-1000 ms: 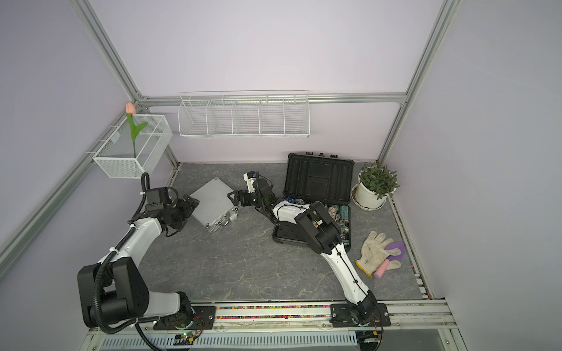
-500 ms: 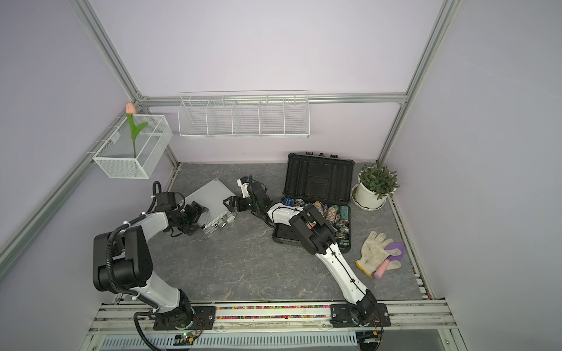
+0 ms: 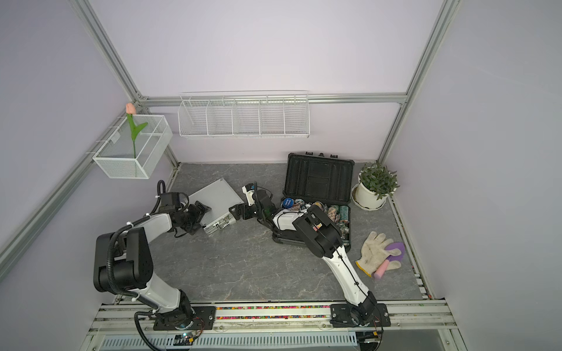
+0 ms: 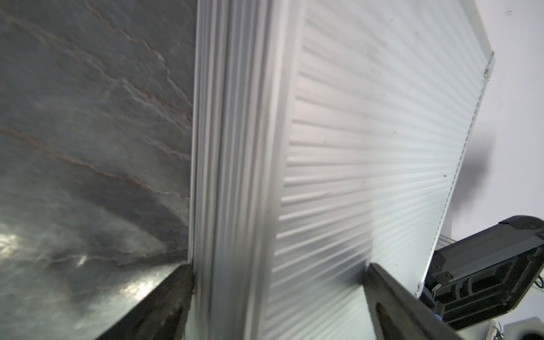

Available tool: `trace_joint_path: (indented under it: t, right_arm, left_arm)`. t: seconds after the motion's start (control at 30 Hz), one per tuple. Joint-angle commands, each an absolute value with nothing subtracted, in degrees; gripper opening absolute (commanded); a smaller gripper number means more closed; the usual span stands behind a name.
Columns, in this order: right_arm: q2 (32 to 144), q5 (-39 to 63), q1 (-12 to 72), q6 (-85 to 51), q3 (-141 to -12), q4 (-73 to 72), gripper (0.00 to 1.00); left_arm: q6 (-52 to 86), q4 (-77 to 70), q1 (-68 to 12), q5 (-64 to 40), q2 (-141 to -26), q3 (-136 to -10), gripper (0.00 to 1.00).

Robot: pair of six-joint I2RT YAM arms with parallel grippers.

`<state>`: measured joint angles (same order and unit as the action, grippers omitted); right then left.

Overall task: Open the poker set cases
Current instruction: Adjust the poker set case at the center of the board.

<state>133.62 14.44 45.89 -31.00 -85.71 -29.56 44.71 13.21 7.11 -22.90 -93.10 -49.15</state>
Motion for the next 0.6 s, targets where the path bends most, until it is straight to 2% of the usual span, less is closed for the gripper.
trace_joint_path:
  t: [0.0, 0.57]
  right_arm:
    - [129.1, 22.1, 51.1, -29.6, -82.5, -34.8, 0.97]
    - [119.0, 19.6, 57.2, -26.6, -64.8, -44.5, 0.96]
  left_arm:
    - [44.9, 14.0, 3.6, -26.3, -92.5, -47.1, 0.91]
    - [42.6, 16.6, 2.3, -26.9, -82.4, -39.4, 0.91]
